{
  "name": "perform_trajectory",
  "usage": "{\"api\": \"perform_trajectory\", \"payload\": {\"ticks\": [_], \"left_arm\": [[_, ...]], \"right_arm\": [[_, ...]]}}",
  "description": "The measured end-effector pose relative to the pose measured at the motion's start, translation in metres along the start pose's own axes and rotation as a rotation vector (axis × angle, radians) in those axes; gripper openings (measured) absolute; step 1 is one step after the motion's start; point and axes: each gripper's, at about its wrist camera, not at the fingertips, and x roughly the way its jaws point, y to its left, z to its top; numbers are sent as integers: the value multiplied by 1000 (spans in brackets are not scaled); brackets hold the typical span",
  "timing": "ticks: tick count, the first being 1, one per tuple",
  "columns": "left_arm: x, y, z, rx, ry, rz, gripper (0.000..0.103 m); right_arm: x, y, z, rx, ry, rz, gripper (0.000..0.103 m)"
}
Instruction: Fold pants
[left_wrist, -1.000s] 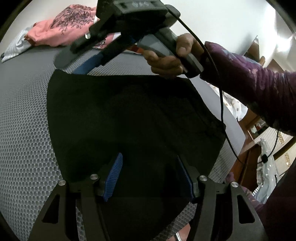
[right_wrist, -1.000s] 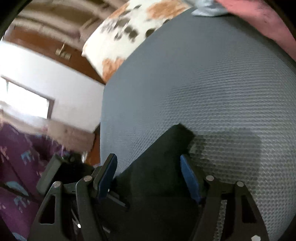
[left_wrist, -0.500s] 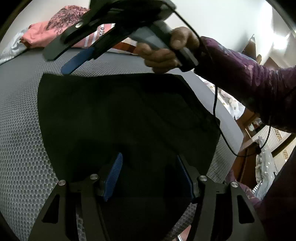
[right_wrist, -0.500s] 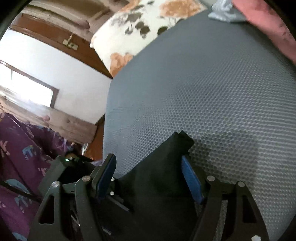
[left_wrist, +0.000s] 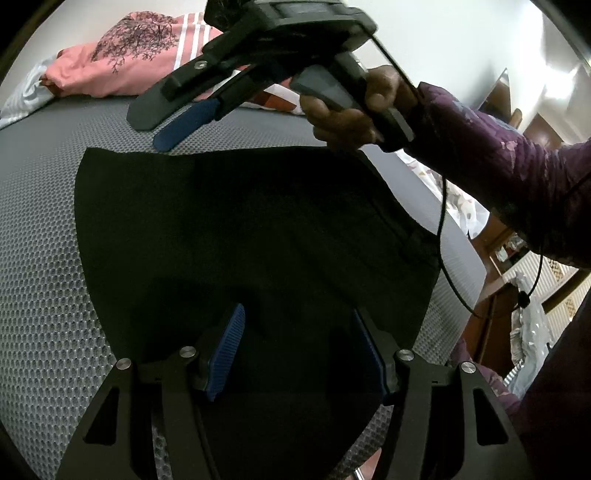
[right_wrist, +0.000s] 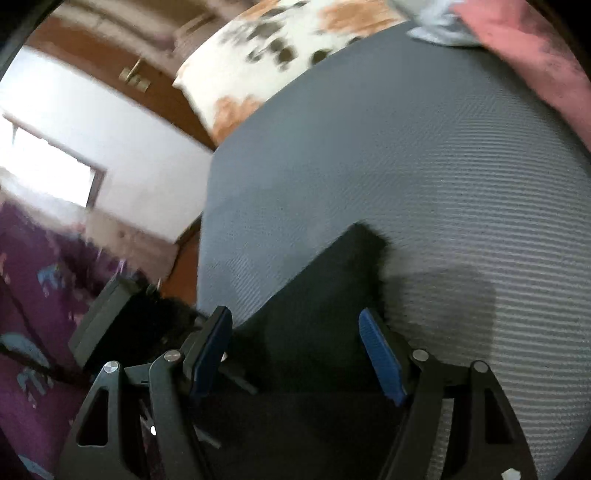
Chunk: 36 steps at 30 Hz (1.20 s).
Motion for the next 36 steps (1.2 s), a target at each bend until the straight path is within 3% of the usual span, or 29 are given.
{"api": "perform_trajectory", "payload": {"ticks": [2,6,10,16,22,28,33,36], "left_arm": [[0,0,0,2,-1,-1,60],[-1,1,0,4,-3,-3,60],[-5,5,-2,0,-10,-13,60],[-11,10,-5,6,-18,-20,60],[-15,11,-8,12,-20,-14,60],[-14,12,-6,9,-17,-19,60],[-15,13,-5,11,-19,-21,60],[-16,13,-5,12,-19,-21,60]], "right_arm": [[3,-9,1,29,20,11,70],[21,6,0,-40,100,73,74],[15,12,4,-73,89,164,74],[27,3,18,-73,133,180,76],[56,-4,43,-39,196,264,79],[58,-9,52,0,136,286,79],[55,-19,49,57,19,257,78],[55,-15,51,49,7,287,78]]}}
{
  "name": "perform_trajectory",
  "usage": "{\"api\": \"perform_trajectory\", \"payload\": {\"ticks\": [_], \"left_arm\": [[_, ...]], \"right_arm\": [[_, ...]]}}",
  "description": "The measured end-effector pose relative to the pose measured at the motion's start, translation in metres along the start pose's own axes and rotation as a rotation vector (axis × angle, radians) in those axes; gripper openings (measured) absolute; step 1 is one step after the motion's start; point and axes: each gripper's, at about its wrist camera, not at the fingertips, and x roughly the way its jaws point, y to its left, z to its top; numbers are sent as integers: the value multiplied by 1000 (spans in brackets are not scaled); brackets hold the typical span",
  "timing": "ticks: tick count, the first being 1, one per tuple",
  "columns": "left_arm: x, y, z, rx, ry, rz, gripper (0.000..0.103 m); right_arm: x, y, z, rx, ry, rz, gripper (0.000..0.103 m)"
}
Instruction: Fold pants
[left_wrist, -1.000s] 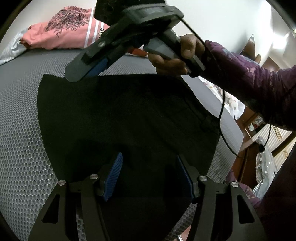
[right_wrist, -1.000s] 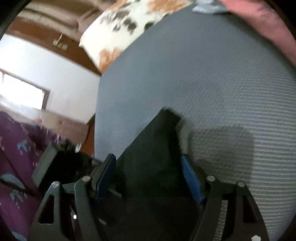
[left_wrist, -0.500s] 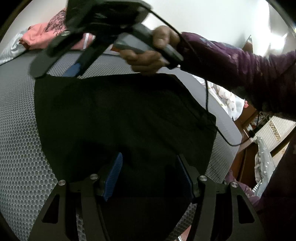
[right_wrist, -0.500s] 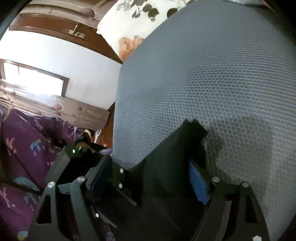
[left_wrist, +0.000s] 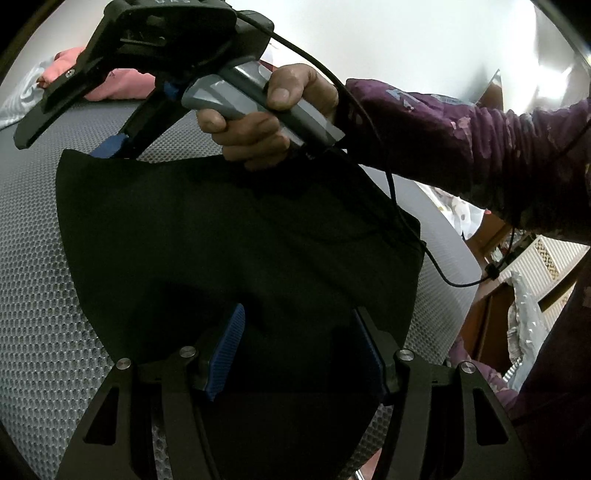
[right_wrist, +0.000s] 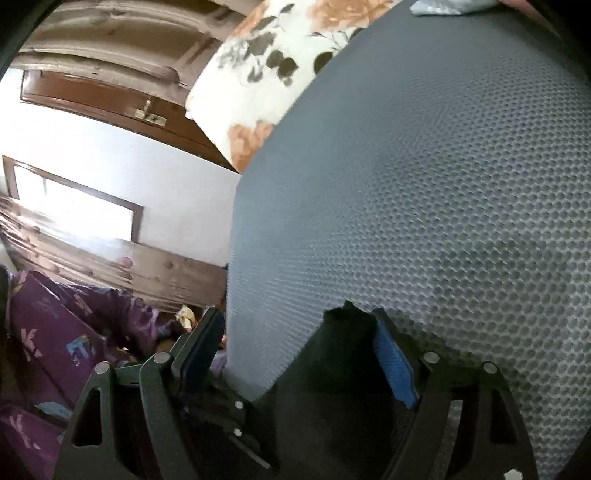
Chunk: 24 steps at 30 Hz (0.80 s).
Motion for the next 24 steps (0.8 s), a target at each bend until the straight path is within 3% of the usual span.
{"api": "perform_trajectory", "payload": {"ticks": [6,15,24], "left_arm": [[1,-4,0,14,2,4,60],[2,-4,3,15,4,3,60],[0,-3,2,14,4,-2,60]], "right_arm": [[-8,-1,0,33,-10,155,80],[-7,19,-4,-69,105,85,81],[3,-2,4,20,42,184,83]]}}
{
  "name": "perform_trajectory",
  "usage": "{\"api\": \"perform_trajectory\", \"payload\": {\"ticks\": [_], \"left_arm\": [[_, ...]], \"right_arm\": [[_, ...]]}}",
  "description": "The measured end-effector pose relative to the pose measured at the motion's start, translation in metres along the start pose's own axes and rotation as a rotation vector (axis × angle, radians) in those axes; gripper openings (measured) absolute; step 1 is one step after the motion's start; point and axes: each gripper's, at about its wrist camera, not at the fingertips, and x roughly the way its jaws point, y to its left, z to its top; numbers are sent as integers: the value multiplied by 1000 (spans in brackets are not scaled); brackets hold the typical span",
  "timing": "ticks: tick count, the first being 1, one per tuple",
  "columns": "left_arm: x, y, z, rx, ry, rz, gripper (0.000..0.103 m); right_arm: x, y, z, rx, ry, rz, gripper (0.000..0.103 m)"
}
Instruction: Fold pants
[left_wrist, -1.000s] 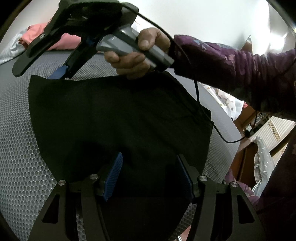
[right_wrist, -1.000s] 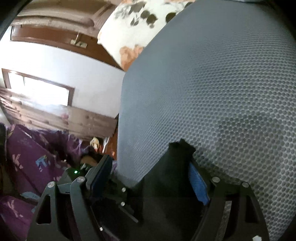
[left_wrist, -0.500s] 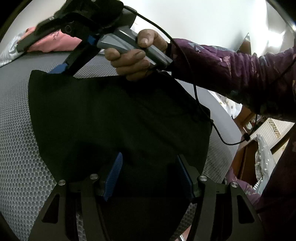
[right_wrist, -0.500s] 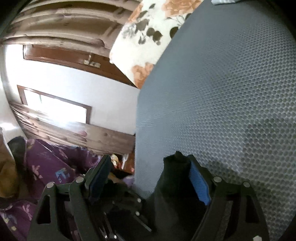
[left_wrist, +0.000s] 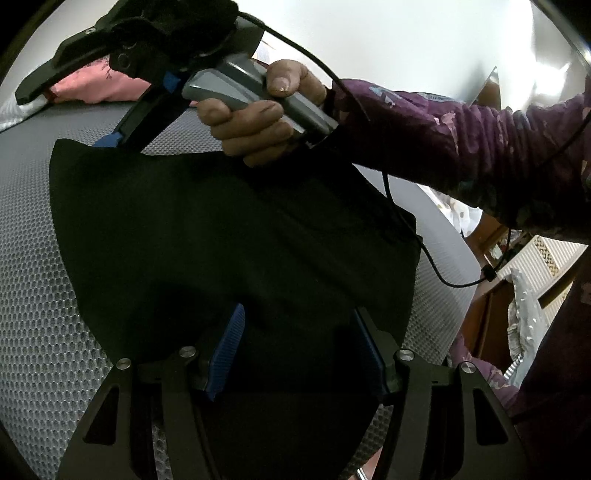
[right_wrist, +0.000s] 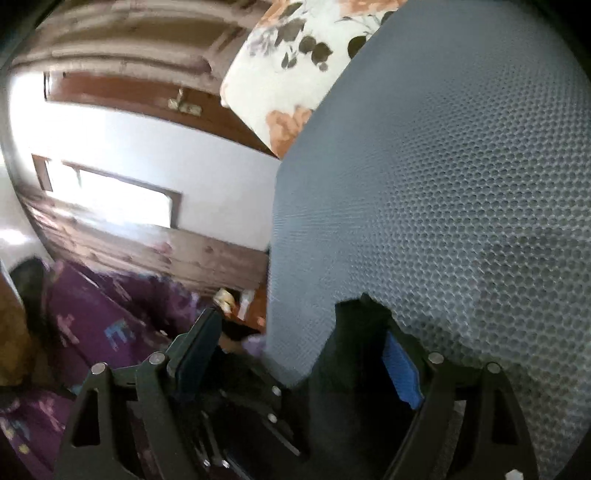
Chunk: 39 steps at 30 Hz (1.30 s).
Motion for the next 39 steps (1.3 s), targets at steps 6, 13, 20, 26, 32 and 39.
{"api": "perform_trajectory", "payload": {"ticks": [6,13,20,26,32,39], "left_arm": [[-1,0,-1,4,-2,2,60],[1,-6,-1,24,-2,21,60],[1,-4,2,1,4,18,60],[-4,9,3,-105,-6,-37,61],[-22,11,8,-167,-17,16,61],[-76,51,14,-401,-121,77,61]], "right_arm": [[-9,-12,3,57,-113,94,83],[-36,-23,1,159,-297,28,82],[-113,18,-80,231,-655,-164,84],[-114,51,-202,293,-693,-356,83],[-151,64,-329,490,-996,-434,85],[-135,72,-353,482,-884,-636,85]]}}
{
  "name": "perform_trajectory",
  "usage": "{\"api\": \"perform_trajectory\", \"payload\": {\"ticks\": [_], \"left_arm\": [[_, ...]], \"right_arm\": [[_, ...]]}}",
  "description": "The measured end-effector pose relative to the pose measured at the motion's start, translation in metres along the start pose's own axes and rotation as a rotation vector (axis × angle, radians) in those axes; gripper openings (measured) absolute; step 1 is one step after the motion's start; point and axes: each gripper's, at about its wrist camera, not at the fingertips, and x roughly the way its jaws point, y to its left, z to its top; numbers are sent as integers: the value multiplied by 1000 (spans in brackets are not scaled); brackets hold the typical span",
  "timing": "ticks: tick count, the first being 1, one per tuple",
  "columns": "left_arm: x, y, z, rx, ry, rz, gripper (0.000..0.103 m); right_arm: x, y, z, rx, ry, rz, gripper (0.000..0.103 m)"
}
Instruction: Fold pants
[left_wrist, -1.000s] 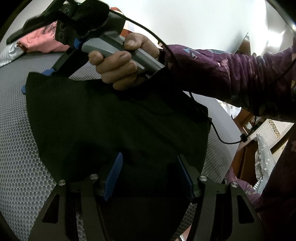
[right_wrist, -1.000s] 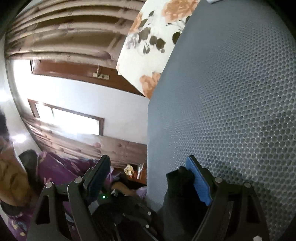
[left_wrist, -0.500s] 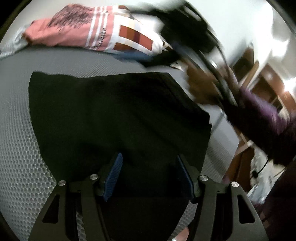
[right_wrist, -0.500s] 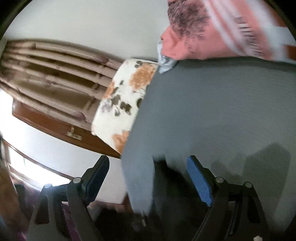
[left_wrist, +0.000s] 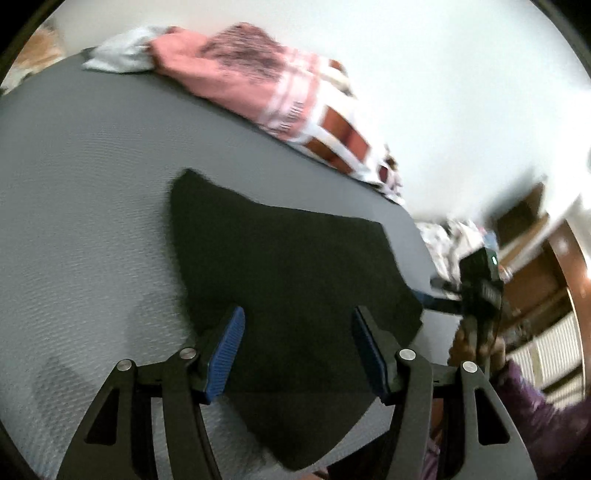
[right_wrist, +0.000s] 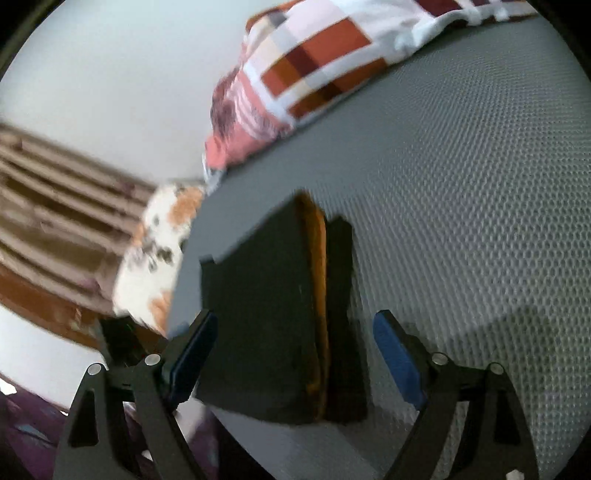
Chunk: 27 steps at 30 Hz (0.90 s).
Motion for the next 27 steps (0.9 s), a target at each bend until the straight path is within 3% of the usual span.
{"api": "perform_trajectory", "payload": {"ticks": [5,6,7,9,14,18,20,27], "left_arm": [[5,26,-7,-112,95,8,61],[5,28,-9,-126,102,5,61],[5,31,-11,-132,104,3,61],[7,34,-13,-115,127,13,62],[24,36,-2,-66,164,50,62],[21,40,9,-46,149,53,63],[20,40,9,-15,167,57,63],[33,29,5,87,192,69,65]], "right_arm": [[31,-2,-2,-29,97,-39,80],[31,4,-3,-51,89,-43,72],[37,7,-7,-43,123,-23,46],[39,11,-16,-24,117,-58,40],[25,14,-67,126,34,39,31],[21,5,-108,221,-60,62,30],[19,4,-115,245,-76,88,35],[14,11,-108,208,-104,20,54]]}}
